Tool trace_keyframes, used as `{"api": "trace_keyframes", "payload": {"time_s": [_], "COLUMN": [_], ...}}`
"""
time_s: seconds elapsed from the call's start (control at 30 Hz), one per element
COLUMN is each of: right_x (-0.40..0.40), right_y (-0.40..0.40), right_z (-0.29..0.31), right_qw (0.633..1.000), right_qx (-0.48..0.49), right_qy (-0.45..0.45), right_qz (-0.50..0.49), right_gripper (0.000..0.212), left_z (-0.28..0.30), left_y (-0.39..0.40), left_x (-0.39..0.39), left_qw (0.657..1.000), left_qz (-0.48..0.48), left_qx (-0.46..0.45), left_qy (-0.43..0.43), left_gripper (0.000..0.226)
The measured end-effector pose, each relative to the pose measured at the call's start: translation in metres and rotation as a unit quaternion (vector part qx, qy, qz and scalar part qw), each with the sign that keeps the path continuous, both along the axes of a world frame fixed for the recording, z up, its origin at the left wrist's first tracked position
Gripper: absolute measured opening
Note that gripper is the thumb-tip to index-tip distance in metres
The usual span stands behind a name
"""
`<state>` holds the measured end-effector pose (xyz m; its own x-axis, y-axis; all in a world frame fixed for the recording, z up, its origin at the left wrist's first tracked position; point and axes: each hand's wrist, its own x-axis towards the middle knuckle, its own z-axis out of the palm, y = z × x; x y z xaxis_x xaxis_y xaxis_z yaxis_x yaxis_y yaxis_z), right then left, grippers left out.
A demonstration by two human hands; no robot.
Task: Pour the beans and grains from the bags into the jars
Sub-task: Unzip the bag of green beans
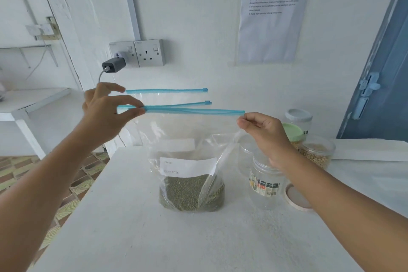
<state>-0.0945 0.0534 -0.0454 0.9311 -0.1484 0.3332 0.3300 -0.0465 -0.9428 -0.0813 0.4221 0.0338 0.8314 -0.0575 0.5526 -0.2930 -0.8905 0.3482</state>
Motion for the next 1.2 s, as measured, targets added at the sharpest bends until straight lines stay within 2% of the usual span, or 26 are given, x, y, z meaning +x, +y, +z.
{"api": "trace_keyframes", "payload": {"time_s": [0.2,0.27,0.33,0.4,0.5,0.6,0.67,0.73,0.8,0.87,0.93,1.0,1.07,1.2], "right_x": [0.003,0.003,0.001,-0.003,-0.003,0.002,0.005,0.007,0.008,0.009,0.01,0.009,0.006,-0.001], "right_y": [0.0,0.0,0.0,0.008,0.034,0.065,0.078,0.083,0.083,0.082,0.08,0.078,0.078,0.078], "right_z": [-0.002,0.001,0.008,0.026,0.056,0.076,0.082,0.083,0.082,0.08,0.078,0.076,0.076,0.078], "right_qw": [1.0,0.996,0.981,0.954,0.897,0.82,0.787,0.796,0.822,0.854,0.873,0.885,0.891,0.892], "right_qx": [-0.018,-0.075,-0.173,-0.257,-0.381,-0.543,-0.6,-0.593,-0.56,-0.514,-0.483,-0.463,-0.451,-0.447], "right_qy": [-0.002,-0.019,-0.05,-0.122,-0.212,-0.169,-0.132,-0.114,-0.094,-0.078,-0.065,-0.05,-0.033,-0.012], "right_qz": [-0.005,-0.032,-0.07,-0.092,-0.078,-0.056,-0.047,-0.036,-0.029,-0.014,0.008,0.03,0.046,0.063], "right_gripper": [0.007,0.007,0.021,0.033,0.036,0.047,0.039,0.02,0.012,0.006,0.006,0.008,0.01,0.016], "left_z": [-0.004,-0.006,-0.009,-0.013,-0.018,-0.024,-0.027,-0.03,-0.038,-0.051,-0.06,-0.063,-0.064,-0.064], "left_y": [0.01,0.008,0.007,0.007,0.004,0.001,-0.003,-0.014,-0.028,-0.046,-0.065,-0.087,-0.104,-0.118], "left_x": [-0.001,-0.001,-0.001,-0.001,-0.002,-0.004,-0.007,-0.018,-0.035,-0.052,-0.064,-0.072,-0.074,-0.068], "left_qw": [1.0,0.999,0.999,0.998,0.996,0.993,0.991,0.986,0.974,0.965,0.955,0.912,0.867,0.81], "left_qz": [0.028,0.029,0.028,0.026,0.025,0.009,0.016,0.035,0.052,0.044,-0.006,-0.057,-0.052,-0.033], "left_qx": [-0.014,-0.027,-0.045,-0.057,-0.08,-0.112,-0.127,-0.155,-0.213,-0.243,-0.294,-0.402,-0.475,-0.558], "left_qy": [-0.002,-0.002,-0.006,-0.015,-0.023,-0.032,-0.044,-0.05,-0.064,-0.085,-0.04,0.068,0.143,0.177], "left_gripper": [0.013,0.012,0.011,0.01,0.011,0.011,0.015,0.028,0.038,0.032,0.021,0.021,0.028,0.035]}}
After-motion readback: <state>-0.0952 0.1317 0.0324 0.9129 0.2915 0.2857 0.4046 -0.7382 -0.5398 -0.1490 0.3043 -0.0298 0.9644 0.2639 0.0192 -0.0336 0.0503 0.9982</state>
